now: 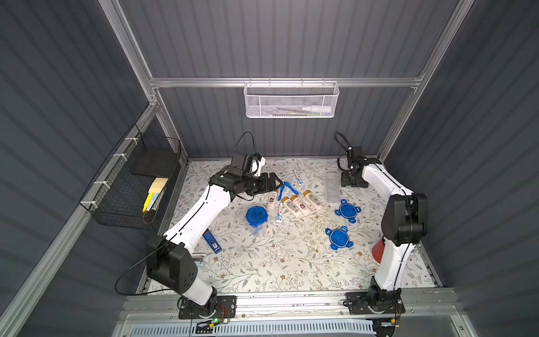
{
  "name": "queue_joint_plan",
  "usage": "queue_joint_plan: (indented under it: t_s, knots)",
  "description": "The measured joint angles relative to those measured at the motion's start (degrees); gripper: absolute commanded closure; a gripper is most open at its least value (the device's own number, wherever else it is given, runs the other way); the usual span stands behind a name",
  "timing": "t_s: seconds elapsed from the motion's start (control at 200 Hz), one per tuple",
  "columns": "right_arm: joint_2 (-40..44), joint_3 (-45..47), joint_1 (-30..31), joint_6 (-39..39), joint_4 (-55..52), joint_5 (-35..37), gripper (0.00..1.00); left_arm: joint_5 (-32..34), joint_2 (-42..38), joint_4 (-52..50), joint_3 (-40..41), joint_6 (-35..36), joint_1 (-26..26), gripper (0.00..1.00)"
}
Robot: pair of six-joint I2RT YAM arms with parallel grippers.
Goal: Take out toiletry kits
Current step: Place the container at the center of the board.
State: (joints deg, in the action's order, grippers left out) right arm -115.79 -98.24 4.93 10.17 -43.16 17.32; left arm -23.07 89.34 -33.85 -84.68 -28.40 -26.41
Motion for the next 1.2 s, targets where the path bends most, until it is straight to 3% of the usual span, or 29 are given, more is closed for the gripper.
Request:
queue_joint_plan:
  t_s: [0.17,0.325,0.69,0.83,1.201]
  knots:
    - [-5.9,-3.3,-1.1,-0.6,1.0,0.7,0.27,1.1,-0.5,0.0,0.0,0.0,0.0,0.12]
    - [-9.2,-3.1,-1.2,-0.3,1.1,0.7,0.19,2.0,-1.4,-0.1,0.0,0.0,0.0,0.12]
    - [-8.7,1.6,-1.2,1.6,1.8,0.7,0.1,3.0,-2.4,-1.5,1.0,0.0,0.2,0.12]
    - [-4.5,5.0,-1.2,2.9,1.7,0.1,0.08,3.2,-2.6,-1.6,1.0,0.0,0.2,0.12]
    - [18.8,17.0,-0.9,8.1,3.1,-5.8,0.06,4.0,-4.5,-2.5,1.0,-0.1,0.2,0.12]
